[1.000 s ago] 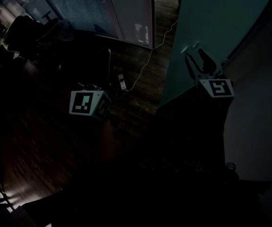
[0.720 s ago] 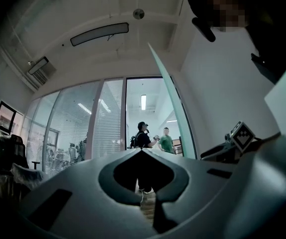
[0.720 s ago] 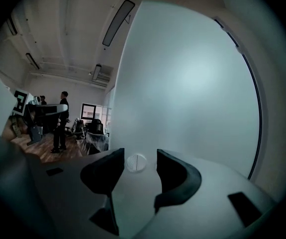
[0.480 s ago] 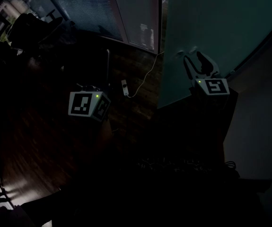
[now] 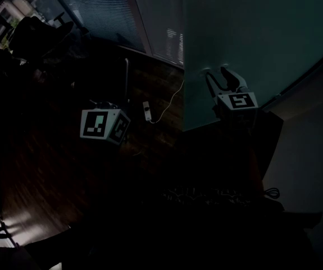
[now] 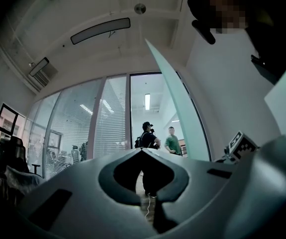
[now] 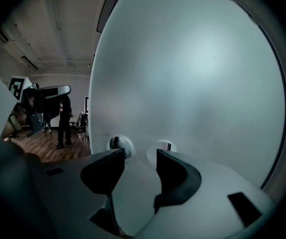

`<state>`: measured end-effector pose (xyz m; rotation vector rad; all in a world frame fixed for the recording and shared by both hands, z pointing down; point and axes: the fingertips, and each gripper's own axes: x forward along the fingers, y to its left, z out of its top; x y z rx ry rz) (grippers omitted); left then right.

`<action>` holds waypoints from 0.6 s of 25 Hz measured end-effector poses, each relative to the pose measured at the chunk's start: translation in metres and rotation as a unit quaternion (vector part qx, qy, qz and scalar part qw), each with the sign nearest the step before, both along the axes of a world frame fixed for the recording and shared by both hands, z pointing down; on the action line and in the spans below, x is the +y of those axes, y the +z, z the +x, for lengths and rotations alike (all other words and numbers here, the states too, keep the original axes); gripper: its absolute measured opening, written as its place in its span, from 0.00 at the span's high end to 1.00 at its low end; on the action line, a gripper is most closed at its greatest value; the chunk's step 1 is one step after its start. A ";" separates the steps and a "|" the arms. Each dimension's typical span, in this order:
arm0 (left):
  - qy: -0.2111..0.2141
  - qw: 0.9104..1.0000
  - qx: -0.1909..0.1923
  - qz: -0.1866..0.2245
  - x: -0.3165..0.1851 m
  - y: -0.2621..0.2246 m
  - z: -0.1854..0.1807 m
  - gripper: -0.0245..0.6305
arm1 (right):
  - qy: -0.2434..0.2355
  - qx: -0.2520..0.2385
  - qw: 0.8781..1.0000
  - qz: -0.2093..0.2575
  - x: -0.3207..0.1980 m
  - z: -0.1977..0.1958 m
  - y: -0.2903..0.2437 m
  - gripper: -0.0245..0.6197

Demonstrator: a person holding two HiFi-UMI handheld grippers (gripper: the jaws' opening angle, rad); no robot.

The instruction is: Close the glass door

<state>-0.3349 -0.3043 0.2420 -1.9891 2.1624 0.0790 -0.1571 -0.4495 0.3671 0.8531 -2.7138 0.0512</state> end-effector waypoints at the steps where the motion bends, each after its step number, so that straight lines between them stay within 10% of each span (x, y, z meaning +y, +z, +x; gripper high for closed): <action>1: -0.002 1.000 0.000 0.000 -0.006 -0.001 -0.007 0.96 | 0.005 -0.002 1.000 0.001 -0.008 -0.010 -0.001 0.65; 15: -0.026 1.000 0.002 -0.007 -0.030 0.009 -0.059 0.96 | 0.023 -0.016 1.000 -0.001 -0.048 -0.057 -0.003 0.78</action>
